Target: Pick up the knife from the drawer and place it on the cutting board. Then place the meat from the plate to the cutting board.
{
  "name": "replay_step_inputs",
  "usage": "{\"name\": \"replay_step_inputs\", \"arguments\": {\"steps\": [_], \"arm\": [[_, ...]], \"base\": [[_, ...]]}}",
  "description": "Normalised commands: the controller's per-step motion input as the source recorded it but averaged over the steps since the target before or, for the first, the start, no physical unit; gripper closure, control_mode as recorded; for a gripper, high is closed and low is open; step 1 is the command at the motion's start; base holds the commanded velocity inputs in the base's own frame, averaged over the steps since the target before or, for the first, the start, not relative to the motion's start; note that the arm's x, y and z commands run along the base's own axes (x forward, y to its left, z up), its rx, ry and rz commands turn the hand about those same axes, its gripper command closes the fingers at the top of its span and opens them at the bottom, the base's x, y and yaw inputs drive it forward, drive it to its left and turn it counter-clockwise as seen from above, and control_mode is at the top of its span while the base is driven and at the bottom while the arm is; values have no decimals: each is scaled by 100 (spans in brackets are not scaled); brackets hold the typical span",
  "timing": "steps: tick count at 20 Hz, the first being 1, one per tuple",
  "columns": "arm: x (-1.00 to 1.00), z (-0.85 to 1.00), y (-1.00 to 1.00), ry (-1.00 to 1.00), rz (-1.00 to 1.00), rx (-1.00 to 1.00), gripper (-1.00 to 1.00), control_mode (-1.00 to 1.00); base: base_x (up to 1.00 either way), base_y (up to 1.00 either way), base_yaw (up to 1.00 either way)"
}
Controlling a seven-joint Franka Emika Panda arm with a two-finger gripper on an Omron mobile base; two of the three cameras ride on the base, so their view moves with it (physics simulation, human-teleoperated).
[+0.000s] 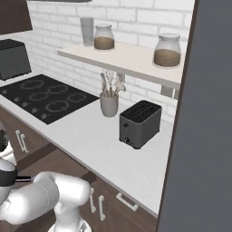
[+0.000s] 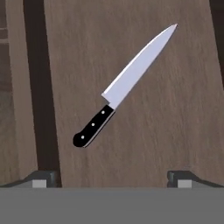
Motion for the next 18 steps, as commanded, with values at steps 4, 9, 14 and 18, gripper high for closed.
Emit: {"name": "replay_step_inputs", "arguments": {"steps": [4,9,14,18], "arm": [[6,-26,0,0,-11,0,-100,-100],[0,-13,0,1,4,0,-100,-100],[5,-26,0,11,14,-3,-100,-100],[0,-34,0,9,13,-4,-100,-100]], "base": [[0,0,0],[0,0,0],[0,0,0],[0,0,0]]}}
